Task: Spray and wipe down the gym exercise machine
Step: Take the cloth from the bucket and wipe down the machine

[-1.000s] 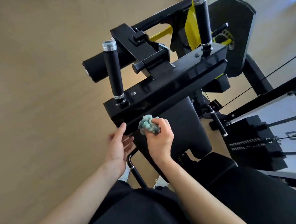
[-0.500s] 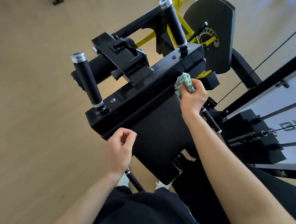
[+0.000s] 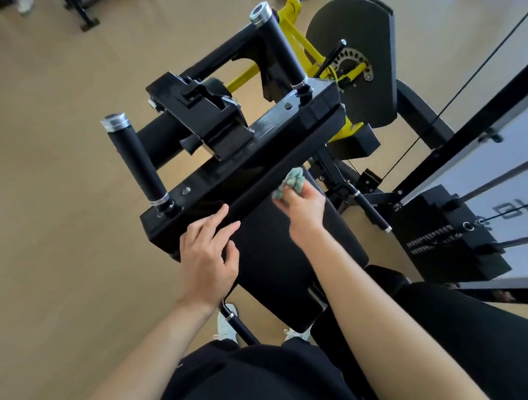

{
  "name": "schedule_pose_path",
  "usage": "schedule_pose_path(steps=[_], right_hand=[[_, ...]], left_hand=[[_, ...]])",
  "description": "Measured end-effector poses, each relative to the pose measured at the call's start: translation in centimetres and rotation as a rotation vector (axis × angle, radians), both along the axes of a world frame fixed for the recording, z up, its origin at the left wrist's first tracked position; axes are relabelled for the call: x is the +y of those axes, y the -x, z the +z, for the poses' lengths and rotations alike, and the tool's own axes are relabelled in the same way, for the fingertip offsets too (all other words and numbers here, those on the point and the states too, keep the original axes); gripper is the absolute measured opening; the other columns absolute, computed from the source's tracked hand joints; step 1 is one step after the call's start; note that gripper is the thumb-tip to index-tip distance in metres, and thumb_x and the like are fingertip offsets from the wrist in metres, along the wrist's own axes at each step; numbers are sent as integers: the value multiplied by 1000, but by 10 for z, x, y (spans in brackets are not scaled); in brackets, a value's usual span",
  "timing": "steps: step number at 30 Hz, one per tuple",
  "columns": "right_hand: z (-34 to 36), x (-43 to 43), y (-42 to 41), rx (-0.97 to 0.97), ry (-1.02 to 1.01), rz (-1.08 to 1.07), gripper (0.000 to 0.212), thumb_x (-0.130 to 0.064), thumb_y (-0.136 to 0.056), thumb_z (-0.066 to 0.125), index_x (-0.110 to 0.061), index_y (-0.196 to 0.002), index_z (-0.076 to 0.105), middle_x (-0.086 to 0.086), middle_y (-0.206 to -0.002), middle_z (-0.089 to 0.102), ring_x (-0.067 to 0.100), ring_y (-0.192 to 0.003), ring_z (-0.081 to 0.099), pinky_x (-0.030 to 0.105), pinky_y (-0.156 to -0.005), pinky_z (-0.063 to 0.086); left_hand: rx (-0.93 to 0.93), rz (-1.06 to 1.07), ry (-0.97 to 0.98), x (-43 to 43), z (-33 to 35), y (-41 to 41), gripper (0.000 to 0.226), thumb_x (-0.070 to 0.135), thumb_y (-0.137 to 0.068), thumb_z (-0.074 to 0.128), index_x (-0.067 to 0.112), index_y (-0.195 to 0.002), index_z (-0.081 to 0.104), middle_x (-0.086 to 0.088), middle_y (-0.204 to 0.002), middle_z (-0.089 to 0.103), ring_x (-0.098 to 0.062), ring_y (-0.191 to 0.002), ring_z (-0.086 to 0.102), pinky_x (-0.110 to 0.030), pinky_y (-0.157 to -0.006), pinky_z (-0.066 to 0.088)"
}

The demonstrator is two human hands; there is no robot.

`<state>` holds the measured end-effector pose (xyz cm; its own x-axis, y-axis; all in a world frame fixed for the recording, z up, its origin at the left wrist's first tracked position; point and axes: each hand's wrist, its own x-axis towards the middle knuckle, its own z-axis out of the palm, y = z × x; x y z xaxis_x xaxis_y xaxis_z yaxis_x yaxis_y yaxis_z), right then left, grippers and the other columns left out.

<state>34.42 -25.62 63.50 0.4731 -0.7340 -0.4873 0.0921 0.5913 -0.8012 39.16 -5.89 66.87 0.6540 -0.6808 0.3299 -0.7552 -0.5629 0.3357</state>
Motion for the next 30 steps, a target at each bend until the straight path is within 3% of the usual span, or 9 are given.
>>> schedule_pose_path(steps=[7,12,16,19,21,23,25,26,30], right_hand=[[8,84,19,-104,-78,297,10,2,-97,64,3,-104,71,15,-96,73,25,-94,73,36,-85,62],[1,94,44,-33,114,662,13,-11,-92,74,-5,-103,76,14,-94,75,22,-86,72,48,-88,62],[6,89,74,152,255,565,23,-28,-84,85,-9,-92,74,2,-85,76,13,-80,73,39,-80,62],[13,93,99,229,338,468,22,-26,-83,87,-12,-96,75,2,-88,76,14,-81,72,32,-79,59],[17,102,116,244,353,416,21,-22,-88,82,-15,-107,76,0,-98,77,12,-91,73,29,-84,59],[18,113,132,259,312,333,27,-16,-93,76,-18,-119,74,-1,-108,77,15,-102,73,33,-92,59],[18,126,149,306,260,218,32,-14,-94,72,-22,-125,71,0,-113,76,17,-108,72,38,-97,58],[18,133,158,334,231,154,32,-14,-95,71,-23,-126,71,0,-114,75,18,-109,71,39,-98,57],[17,167,183,465,122,-87,20,-20,-98,69,-20,-117,74,2,-108,77,17,-104,71,31,-92,58]], left_hand=[[9,-75,-43,6,2,-3,28,0,-81,70,16,-100,82,-6,-144,62,-24,-121,56,-40,-96,44],[75,-69,-15,6,6,3,12,11,-82,65,17,-83,75,-8,-148,58,-26,-130,53,-45,-104,41],[184,-117,55,10,9,9,14,23,-86,64,22,-96,75,0,-144,61,-24,-142,45,-42,-116,31],[243,-248,49,8,5,11,22,33,-88,63,24,-105,74,9,-132,66,-19,-136,49,-41,-112,34],[434,-328,-25,4,1,15,35,44,-88,61,26,-116,71,17,-126,66,-8,-125,54,-33,-105,37],[842,-338,-133,-4,-3,21,39,51,-87,63,30,-120,69,22,-113,70,-2,-112,62,-27,-97,45],[1288,-317,-191,-13,-11,28,25,42,-92,69,26,-111,74,11,-102,77,-13,-102,71,-33,-90,56],[1423,-319,-200,-17,-16,31,17,33,-97,69,23,-107,77,4,-100,79,-19,-101,74,-38,-91,59],[1581,-372,-275,-23,-31,44,21,15,-103,59,19,-108,79,1,-102,80,-15,-103,74,-32,-92,58]])
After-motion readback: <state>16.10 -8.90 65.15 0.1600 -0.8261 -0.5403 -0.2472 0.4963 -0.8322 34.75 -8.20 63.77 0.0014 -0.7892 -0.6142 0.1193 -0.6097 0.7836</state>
